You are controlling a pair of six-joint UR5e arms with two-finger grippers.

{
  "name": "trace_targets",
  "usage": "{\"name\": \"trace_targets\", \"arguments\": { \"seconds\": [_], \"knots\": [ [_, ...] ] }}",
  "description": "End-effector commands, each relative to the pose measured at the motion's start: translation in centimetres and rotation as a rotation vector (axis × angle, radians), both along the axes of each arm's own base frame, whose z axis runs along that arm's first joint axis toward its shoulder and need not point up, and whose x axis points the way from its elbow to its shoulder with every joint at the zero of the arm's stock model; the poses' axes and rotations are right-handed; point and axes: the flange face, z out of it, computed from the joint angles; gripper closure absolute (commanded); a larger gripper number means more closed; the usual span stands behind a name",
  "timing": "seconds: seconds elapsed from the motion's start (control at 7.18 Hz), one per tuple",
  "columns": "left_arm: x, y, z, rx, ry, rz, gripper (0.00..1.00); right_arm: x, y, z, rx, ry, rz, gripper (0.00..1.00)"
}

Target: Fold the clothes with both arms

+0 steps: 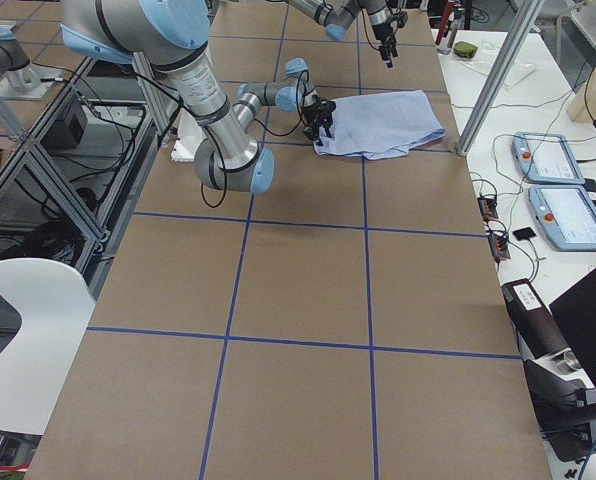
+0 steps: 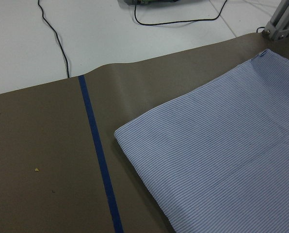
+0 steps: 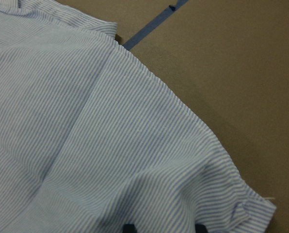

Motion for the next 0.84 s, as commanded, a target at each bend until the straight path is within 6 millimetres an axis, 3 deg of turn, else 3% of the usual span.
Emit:
{"name": "trace_targets", "arguments": {
  "seconds": [0.0, 0.14, 0.28, 0.42, 0.56, 0.7],
  "knots": [
    [0.0, 0.0, 0.0, 0.000, 0.000, 0.000, 0.00, -0.2, 0.1, -0.5, -0.005, -0.009, 0.006, 0.64],
    [0.0, 0.0, 0.0, 0.000, 0.000, 0.000, 0.00, -0.2, 0.1, -0.6, -0.012, -0.016, 0.016, 0.86],
    [0.0, 0.0, 0.0, 0.000, 0.000, 0.000, 0.00, -0.1, 0.2, -0.7, -0.012, -0.018, 0.016, 1.00],
    [0.0, 0.0, 0.1, -0.001, -0.001, 0.000, 0.00, 0.3, 0.2, -1.0, 0.001, -0.016, 0.002, 1.00],
    [0.0, 0.0, 0.1, -0.001, -0.001, 0.000, 0.00, 0.6, 0.3, -0.6, 0.065, 0.031, -0.081, 0.19],
    [0.1, 0.1, 0.1, -0.001, -0.001, 0.002, 0.00, 1.4, 0.2, -1.0, 0.088, 0.068, -0.115, 0.00]
  ]
}}
